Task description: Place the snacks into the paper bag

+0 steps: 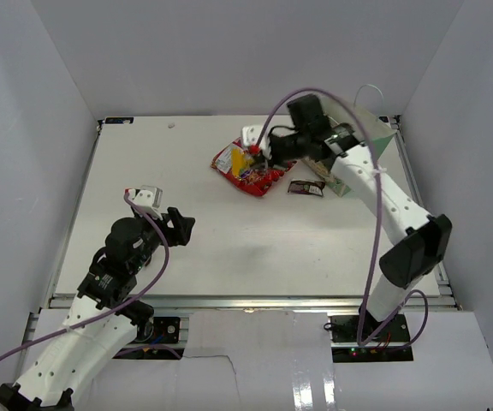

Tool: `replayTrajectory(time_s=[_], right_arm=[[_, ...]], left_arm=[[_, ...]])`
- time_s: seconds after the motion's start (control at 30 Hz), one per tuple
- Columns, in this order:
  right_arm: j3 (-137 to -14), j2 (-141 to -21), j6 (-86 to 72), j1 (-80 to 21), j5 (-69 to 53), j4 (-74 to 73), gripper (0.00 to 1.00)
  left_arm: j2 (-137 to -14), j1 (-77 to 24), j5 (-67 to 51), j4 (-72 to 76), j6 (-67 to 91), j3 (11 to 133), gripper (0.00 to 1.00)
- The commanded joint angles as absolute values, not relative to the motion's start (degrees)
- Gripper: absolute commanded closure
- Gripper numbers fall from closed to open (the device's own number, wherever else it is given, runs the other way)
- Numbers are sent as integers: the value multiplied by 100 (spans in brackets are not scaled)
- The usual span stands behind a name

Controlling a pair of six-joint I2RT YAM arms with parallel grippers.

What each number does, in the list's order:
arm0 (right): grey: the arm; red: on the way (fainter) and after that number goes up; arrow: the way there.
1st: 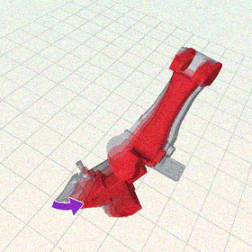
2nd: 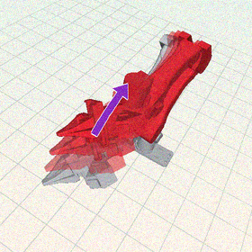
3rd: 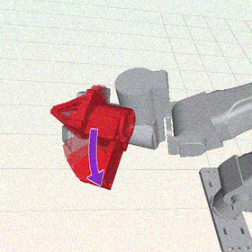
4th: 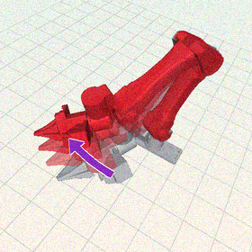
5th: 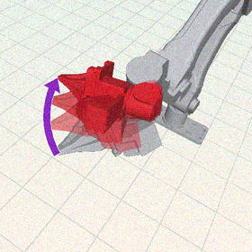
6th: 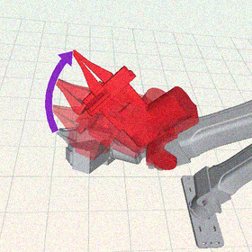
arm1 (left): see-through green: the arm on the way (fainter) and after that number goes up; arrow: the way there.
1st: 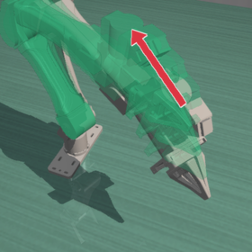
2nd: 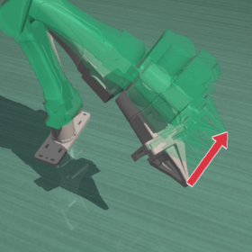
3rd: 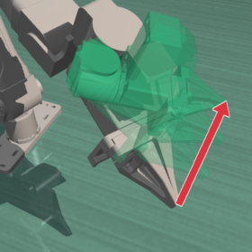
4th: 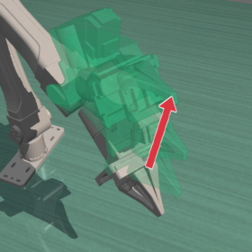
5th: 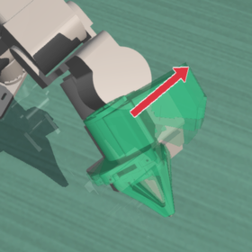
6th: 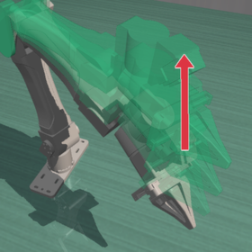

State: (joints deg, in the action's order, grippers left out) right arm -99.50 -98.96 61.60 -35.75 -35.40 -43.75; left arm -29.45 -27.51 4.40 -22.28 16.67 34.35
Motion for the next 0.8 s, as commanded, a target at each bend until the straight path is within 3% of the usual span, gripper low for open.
replayTrajectory(time_s=[0.0,0.2,0.4,0.77], right_arm=[[-10835,-9405,4854,-2815,-3797,-4062,79],[-11039,-8851,3219,-979,-3640,-2445,80],[-10390,-8833,2453,-625,-2190,-1179,82],[-10126,-9624,2294,-238,-2030,-1143,73]], left_arm=[[-2857,-2751,483,-2224,1731,3621,21],[-2804,-2742,422,-2189,1732,3604,20],[-2751,-2751,352,-2188,1749,3604,20],[-2725,-2751,325,-2171,1758,3586,20]])
